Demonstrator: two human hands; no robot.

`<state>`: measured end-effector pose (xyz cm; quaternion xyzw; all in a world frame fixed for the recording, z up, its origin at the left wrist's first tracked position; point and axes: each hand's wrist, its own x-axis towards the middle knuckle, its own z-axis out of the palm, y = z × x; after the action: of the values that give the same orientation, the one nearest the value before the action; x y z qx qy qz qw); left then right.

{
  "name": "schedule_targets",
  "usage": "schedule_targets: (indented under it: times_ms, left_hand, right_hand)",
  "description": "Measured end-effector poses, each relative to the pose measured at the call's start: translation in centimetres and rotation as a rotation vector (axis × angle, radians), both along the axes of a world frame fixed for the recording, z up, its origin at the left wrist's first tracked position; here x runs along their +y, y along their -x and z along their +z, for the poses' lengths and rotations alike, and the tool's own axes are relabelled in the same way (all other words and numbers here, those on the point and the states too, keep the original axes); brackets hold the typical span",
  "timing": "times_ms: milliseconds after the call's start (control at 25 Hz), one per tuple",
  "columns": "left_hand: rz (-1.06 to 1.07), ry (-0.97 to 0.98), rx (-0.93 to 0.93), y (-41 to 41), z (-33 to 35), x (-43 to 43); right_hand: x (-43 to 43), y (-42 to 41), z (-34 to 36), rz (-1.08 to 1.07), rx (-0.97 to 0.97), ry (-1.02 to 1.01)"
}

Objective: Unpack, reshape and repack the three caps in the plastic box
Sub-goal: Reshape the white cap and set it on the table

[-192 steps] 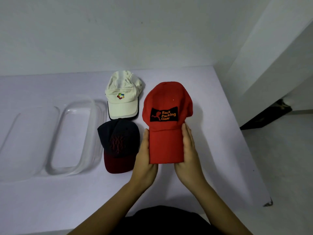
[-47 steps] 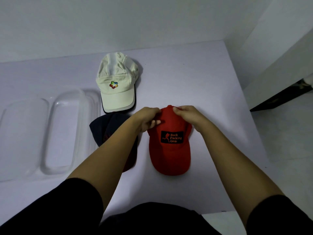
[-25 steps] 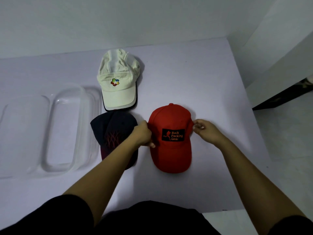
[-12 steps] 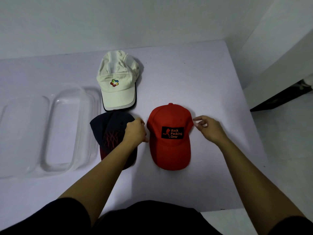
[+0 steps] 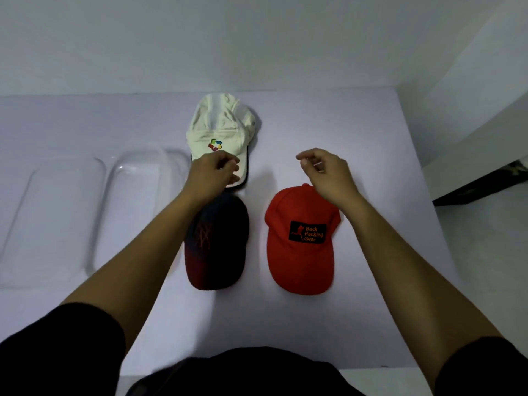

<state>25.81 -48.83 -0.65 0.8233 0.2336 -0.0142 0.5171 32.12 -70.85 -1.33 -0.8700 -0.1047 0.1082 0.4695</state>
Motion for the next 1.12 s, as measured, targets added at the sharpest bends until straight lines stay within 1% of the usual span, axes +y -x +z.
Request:
schedule_targets:
  times_ms: [80,160,240,320,400,480,560,680,720,800,880,960,1040,1120]
  left_hand:
    - [-0.03,-0.073,0.01,-1.0,0.0,2.5]
    - [-0.084,-0.237,0.076,-1.9,-0.3,5.2]
    - [-0.172,-0.376,0.183,-2.9,-1.5,7.6]
    - [-0.289,-0.449,0.298,-3.9,-2.9,9.4]
    - [-0.413,-0.472,0.363,-4.7,-3.9,10.4]
    - [-0.48,-0.441,0.345,-5.4,-4.3,11.0]
    - [-0.532,-0.428,0.311,-6.3,-4.6,11.4]
    - [-0.668,-0.444,0.33,-6.8,-5.6,12.0]
    - [-0.693,-0.454,0.342,-6.8,-6.0,12.2]
    - [-0.717,-0.486,0.356,-6.6,-6.4,12.2]
    - [-0.73,-0.516,0.34,-6.3,-6.4,11.8]
    - [-0.723,-0.545,0.319,-5.8,-6.3,11.2]
    - [-0.64,-0.605,0.227,-5.3,-6.2,10.1]
    - [-0.488,-0.624,0.08,-4.8,-5.5,8.6]
  right_hand:
    - [3.5,-0.8,0.2,0.075,-0.042,-0.019]
    - [7.2,-1.9,-0.7,0.178,-0.059,0.038]
    - [10.3,-3.1,-2.2,0.353,-0.052,0.207]
    - [12.8,-4.0,-3.8,0.524,-0.002,0.399]
    - [14.3,-4.8,-5.2,0.605,0.041,0.584]
    - [15.2,-5.6,-6.3,0.629,0.045,0.716]
    - [15.9,-6.2,-6.9,0.623,-0.024,0.807]
    - [16.7,-6.2,-7.8,0.614,-0.188,0.91]
    - [16.9,-6.0,-7.9,0.611,-0.209,0.913]
    - [17.2,-5.6,-7.9,0.568,-0.163,0.857]
    - [17.4,-5.2,-7.6,0.473,-0.088,0.723]
    - [17.6,-4.5,-7.2,0.395,-0.068,0.587]
    - [17.5,-3.7,-6.6,0.339,-0.109,0.51]
    - [17.1,-3.3,-5.5,0.276,-0.169,0.449]
